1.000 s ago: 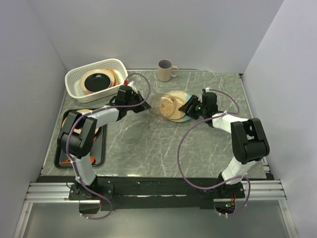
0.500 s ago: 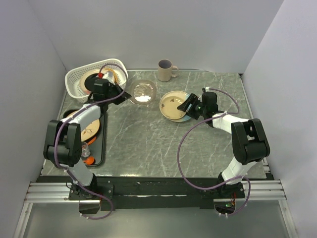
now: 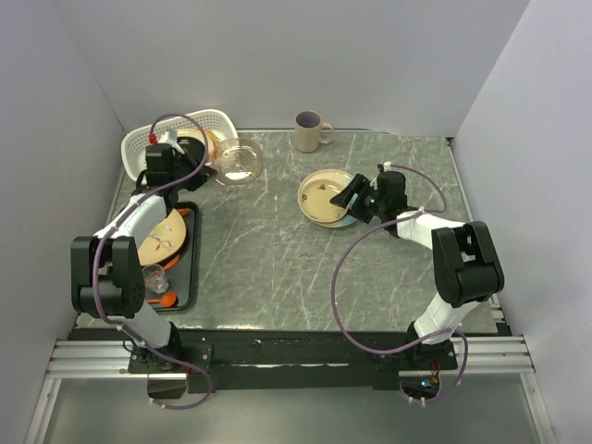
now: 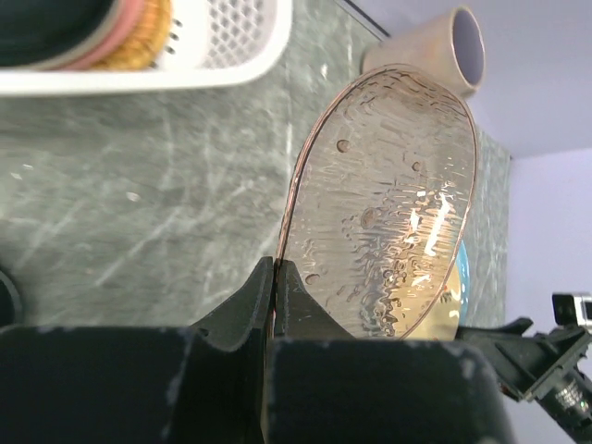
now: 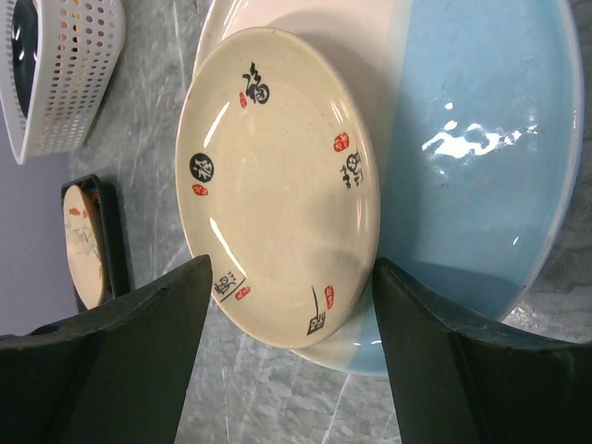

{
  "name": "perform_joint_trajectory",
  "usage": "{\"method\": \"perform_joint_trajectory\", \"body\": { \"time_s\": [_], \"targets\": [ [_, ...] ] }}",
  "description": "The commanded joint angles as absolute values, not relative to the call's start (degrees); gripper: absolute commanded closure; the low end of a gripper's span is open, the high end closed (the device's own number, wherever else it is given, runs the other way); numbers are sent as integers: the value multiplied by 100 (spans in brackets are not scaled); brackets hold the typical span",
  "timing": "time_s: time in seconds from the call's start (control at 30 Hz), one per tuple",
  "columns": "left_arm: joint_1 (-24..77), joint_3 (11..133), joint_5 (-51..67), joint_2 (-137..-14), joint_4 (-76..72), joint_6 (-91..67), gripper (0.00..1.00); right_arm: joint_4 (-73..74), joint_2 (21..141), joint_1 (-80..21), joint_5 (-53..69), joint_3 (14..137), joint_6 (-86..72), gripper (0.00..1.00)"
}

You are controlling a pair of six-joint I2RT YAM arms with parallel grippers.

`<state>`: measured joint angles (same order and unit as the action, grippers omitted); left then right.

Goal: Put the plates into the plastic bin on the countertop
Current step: Place the plate in the plastic bin.

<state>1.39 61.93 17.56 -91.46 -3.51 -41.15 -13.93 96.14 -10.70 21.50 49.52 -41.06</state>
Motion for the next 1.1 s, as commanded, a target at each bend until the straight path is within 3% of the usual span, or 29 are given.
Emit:
{"method": "perform_joint_trajectory", "body": {
  "time_s": [0.0, 1.07],
  "targets": [
    [-113, 6275, 1723, -8895, -326, -4026, 99, -1204, 9659, -1037, 2083, 5019, -4052, 22],
    [-1178, 6478, 1564, -9255, -333, -4508, 99, -1002, 9703, -1028, 2013, 5168, -3946, 19]
  ]
}}
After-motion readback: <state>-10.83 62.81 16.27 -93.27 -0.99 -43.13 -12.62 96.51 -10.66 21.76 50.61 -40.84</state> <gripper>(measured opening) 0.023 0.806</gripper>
